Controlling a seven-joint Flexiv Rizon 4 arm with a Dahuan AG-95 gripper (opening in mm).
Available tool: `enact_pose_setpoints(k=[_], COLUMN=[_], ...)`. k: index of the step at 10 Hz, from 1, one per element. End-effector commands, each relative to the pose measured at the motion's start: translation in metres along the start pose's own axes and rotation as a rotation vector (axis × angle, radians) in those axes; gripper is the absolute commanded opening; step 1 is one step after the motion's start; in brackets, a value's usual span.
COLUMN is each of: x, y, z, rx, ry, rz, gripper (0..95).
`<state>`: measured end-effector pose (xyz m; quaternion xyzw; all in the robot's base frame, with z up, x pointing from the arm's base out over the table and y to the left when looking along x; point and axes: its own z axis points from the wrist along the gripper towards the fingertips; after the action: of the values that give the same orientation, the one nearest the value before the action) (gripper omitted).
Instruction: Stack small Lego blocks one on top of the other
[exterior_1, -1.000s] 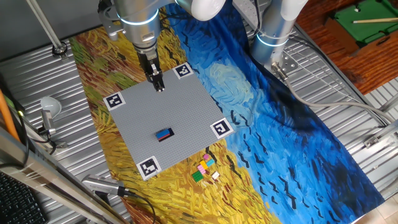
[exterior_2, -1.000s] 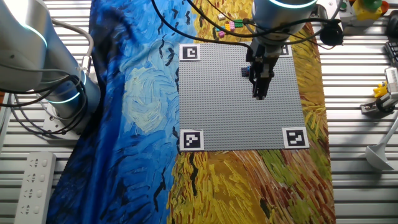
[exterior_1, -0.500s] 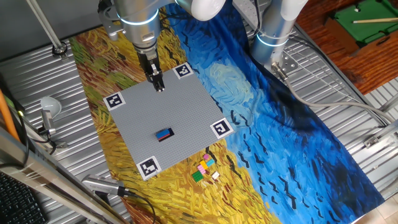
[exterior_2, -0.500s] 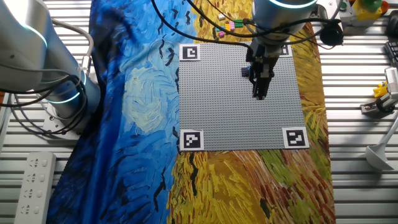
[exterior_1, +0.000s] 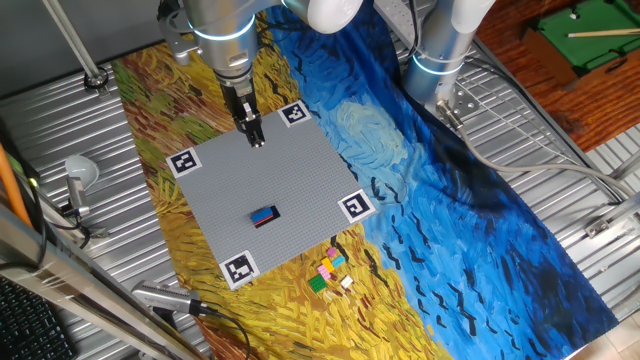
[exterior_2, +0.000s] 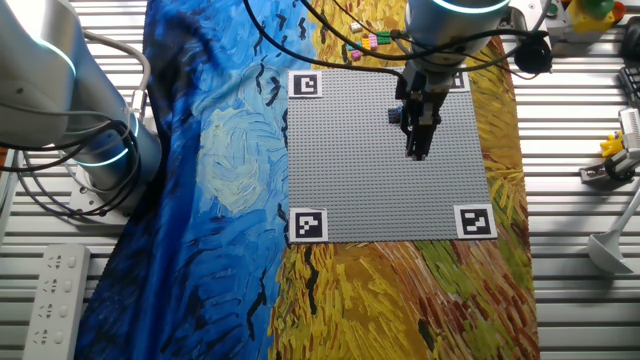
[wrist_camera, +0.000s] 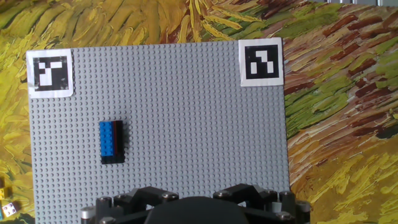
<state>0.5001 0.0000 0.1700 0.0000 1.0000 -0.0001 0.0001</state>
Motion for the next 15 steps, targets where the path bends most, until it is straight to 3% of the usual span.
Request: enact_pose_setpoints(k=[1, 4, 6, 9, 13, 15], x=[0.000, -0.008, -0.008, -0.008, -0.008, -0.010], y=[0.000, -0.011, -0.011, -0.011, -0.011, 0.005], z=[-0.002, -0.015, -0.015, -0.015, -0.015, -0.011], rx=[-0.019, -0.008, 0.005, -0.006, -0.001, -0.009], ry=[-0.030, -0.031, -0.024, -0.028, -0.025, -0.033], rz=[-0.308, -0.349, -0.412, -0.496, -0.520, -0.515], gripper=[0.0, 0.0, 0.0, 0.0, 0.0, 0.0])
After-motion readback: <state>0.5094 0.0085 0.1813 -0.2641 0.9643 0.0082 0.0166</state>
